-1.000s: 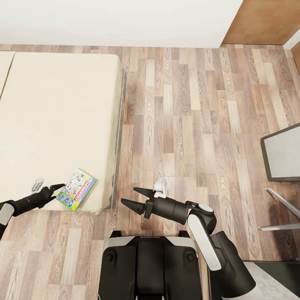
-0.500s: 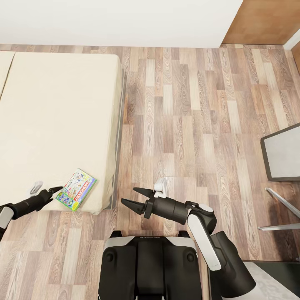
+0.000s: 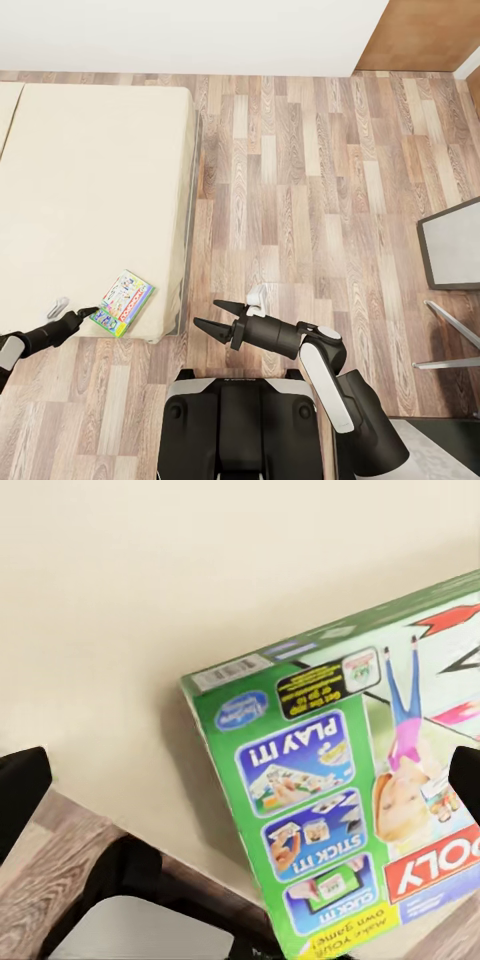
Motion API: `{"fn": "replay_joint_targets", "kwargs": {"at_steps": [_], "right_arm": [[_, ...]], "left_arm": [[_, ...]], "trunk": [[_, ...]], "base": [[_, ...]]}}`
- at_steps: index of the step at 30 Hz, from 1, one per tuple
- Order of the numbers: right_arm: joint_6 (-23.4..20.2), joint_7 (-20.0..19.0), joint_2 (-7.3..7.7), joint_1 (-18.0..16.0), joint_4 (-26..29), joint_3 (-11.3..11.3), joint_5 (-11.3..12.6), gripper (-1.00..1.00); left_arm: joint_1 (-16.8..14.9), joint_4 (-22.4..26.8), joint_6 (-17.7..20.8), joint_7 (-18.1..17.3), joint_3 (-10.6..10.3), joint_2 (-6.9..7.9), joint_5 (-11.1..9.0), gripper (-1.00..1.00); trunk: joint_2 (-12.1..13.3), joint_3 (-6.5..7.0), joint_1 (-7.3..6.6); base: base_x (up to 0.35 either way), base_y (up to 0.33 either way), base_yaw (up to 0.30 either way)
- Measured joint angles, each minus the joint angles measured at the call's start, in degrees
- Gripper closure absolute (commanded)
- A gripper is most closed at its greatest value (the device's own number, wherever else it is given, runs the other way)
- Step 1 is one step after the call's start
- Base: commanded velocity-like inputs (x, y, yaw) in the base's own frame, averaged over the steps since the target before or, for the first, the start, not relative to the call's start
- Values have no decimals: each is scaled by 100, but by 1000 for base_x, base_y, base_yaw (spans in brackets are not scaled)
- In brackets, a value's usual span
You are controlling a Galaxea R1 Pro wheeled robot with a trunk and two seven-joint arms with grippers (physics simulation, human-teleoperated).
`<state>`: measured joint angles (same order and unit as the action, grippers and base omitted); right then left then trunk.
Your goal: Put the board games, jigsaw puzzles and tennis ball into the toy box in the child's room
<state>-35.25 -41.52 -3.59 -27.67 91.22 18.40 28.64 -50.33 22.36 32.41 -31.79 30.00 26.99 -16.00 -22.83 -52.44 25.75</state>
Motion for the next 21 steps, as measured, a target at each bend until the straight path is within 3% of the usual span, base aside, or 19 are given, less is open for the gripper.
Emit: {"fn": "replay_joint_targets", "kwargs": {"at_steps": [9,21], "right_arm": [[0,0,0,0,0,0,0,-100],[5,0,0,0,0,0,0,-100]], "left_arm": [[0,-174,-385,503,9,-59,-15,-100],[0,-253,-495,585,11,-245,-3,-100]], "trunk": [[0,0,0],[0,0,0]], "base": [[0,0,0],[0,0,0]]}}
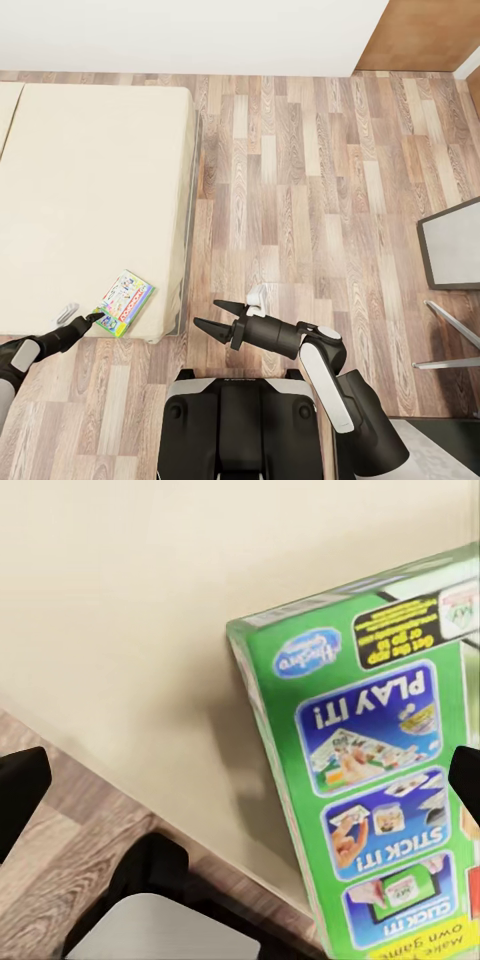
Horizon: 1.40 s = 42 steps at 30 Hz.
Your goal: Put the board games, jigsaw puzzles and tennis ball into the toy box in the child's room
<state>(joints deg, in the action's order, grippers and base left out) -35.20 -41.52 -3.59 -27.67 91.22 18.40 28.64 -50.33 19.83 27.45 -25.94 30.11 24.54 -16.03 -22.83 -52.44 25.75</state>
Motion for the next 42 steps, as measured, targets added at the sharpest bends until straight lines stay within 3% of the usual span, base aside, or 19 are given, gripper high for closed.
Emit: {"fn": "replay_joint_targets", "kwargs": {"at_steps": [12,19,23,42], "right_arm": [[1,0,0,0,0,0,0,-100],[2,0,0,0,0,0,0,-100],[6,0,0,0,0,0,0,-100],[82,9,0,0,0,0,-1,-100]], "left_arm": [[0,-5,4,-111,-7,-31,-1,-100],[0,-4,13,-619,-19,-51,20,-100],[0,-4,14,-721,-21,-53,24,-100],[0,1,15,-786,-29,-54,25,-100]], "trunk": [[0,0,0],[0,0,0],[0,0,0],[0,0,0]], "base": [[0,0,0],[0,0,0],[0,0,0],[0,0,0]]}}
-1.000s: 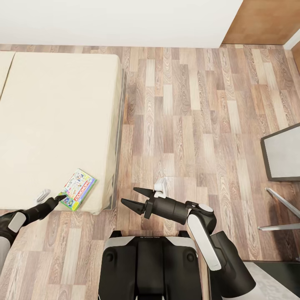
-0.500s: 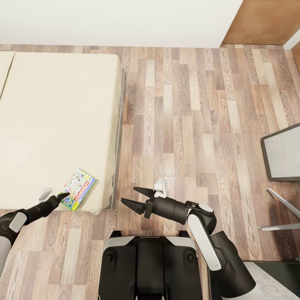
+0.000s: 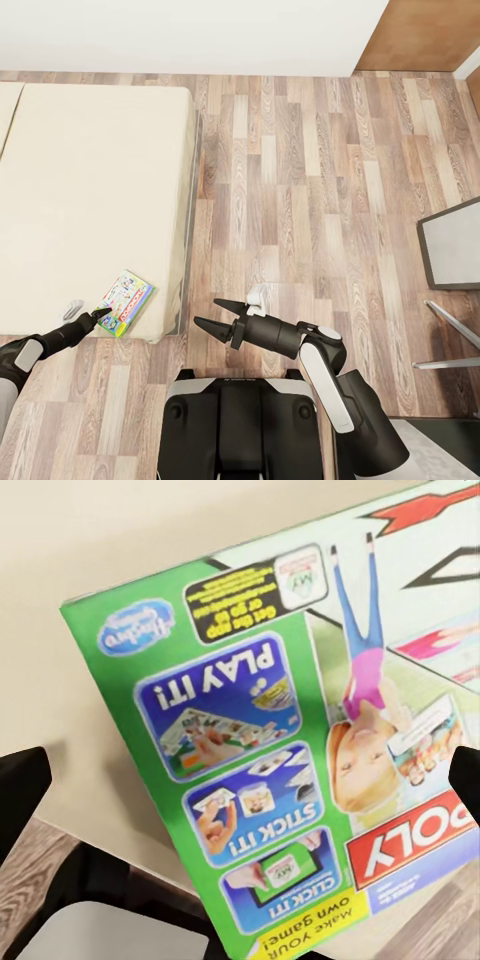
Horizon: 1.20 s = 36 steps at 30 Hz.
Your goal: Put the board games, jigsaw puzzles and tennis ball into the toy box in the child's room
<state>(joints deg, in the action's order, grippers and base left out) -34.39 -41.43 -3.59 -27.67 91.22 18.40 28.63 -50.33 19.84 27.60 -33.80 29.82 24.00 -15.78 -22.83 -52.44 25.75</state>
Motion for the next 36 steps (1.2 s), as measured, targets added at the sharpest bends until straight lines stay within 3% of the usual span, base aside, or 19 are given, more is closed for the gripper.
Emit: {"fn": "replay_joint_targets", "kwargs": {"at_steps": [13,36], "right_arm": [[0,0,0,0,0,40,0,-100],[0,0,0,0,0,79,0,-100]], "left_arm": [[0,12,0,-247,-4,0,4,-100],[0,14,9,-351,-7,0,3,-100]], "trunk": [[0,0,0],[0,0,0]], "base": [[0,0,0],[0,0,0]]}}
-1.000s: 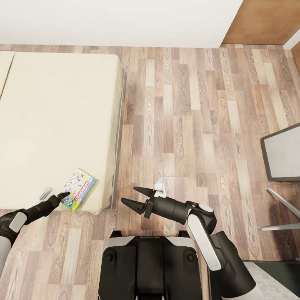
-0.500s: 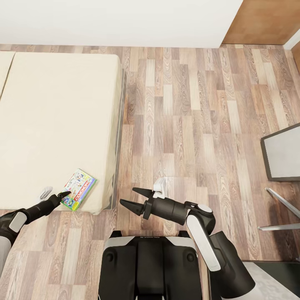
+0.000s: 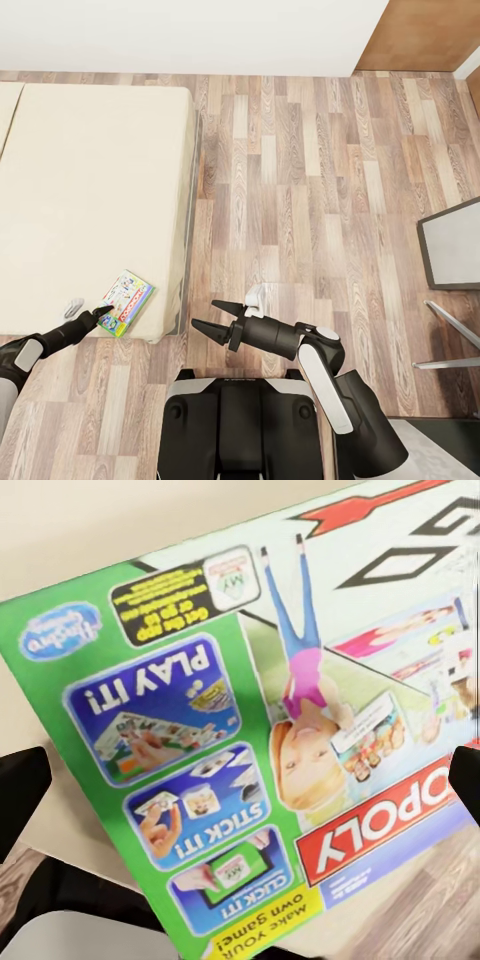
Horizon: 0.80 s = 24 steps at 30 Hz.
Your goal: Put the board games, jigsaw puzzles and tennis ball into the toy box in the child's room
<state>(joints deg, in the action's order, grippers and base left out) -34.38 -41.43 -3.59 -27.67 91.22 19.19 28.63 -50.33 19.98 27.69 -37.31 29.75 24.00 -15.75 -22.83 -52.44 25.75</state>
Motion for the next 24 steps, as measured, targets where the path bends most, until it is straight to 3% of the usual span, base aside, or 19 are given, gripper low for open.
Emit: {"fn": "replay_joint_targets", "kwargs": {"at_steps": [6,12,24], "right_arm": [[0,0,0,0,0,0,-20,-100],[0,0,0,0,0,0,-26,-100],[0,0,0,0,0,0,-27,-100]], "left_arm": [[0,7,0,-223,-89,0,4,-100],[0,9,0,-331,-379,0,-1,-100],[0,19,-3,-353,-446,0,-3,-100]], "trunk": [[0,0,0],[0,0,0],[0,0,0]], "base": [[0,0,0],[0,0,0],[0,0,0]]}}
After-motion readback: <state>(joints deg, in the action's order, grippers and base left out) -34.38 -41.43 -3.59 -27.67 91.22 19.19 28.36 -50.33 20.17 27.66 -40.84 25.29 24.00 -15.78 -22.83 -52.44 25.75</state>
